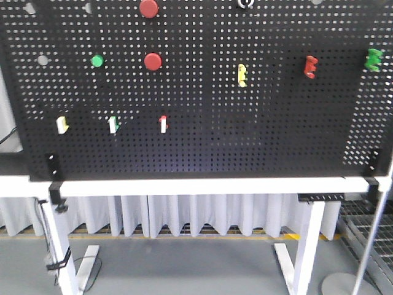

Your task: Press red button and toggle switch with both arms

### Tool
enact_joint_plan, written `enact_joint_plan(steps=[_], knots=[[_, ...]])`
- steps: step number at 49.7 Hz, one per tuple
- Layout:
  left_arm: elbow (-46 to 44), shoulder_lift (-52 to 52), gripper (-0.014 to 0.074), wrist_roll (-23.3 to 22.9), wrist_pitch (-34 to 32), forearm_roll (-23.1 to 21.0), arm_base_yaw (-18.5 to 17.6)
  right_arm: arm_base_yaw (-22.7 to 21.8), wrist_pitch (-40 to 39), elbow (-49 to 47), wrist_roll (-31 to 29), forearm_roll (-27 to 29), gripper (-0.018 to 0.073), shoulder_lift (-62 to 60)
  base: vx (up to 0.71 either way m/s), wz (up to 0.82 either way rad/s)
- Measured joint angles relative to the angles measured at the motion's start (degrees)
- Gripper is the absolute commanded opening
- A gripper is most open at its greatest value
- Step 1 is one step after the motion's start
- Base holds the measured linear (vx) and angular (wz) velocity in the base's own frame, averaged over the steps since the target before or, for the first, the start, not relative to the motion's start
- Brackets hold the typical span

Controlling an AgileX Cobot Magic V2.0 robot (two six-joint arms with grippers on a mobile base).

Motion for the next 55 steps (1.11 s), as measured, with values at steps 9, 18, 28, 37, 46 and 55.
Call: enact_joint_plan(steps=[9,18,28,37,46,55], knots=[[0.0,0.0,0.0002,0.0,0.0,0.0,0.0,0.0,0.0,0.0,0.0,0.0,-0.0003,0.0,0.43,0.01],[0.0,0.0,0.0002,0.0,0.0,0.0,0.0,0.0,0.0,0.0,0.0,0.0,-0.0003,0.0,0.42,0.06],[0.0,0.0,0.0002,0.0,0.0,0.0,0.0,0.0,0.0,0.0,0.0,0.0,-0.0003,0.0,0.39,0.06],[0.0,0.0,0.0002,0.0,0.0,0.0,0.0,0.0,0.0,0.0,0.0,0.0,-0.0003,0.0,0.27,0.00],[0.0,0.0,0.0002,0.0,0.0,0.0,0.0,0.0,0.0,0.0,0.0,0.0,-0.0003,0.0,0.15,-0.04],[0.0,0.0,0.0002,0.0,0.0,0.0,0.0,0.0,0.0,0.0,0.0,0.0,-0.0003,0.0,0.07,-0.02]])
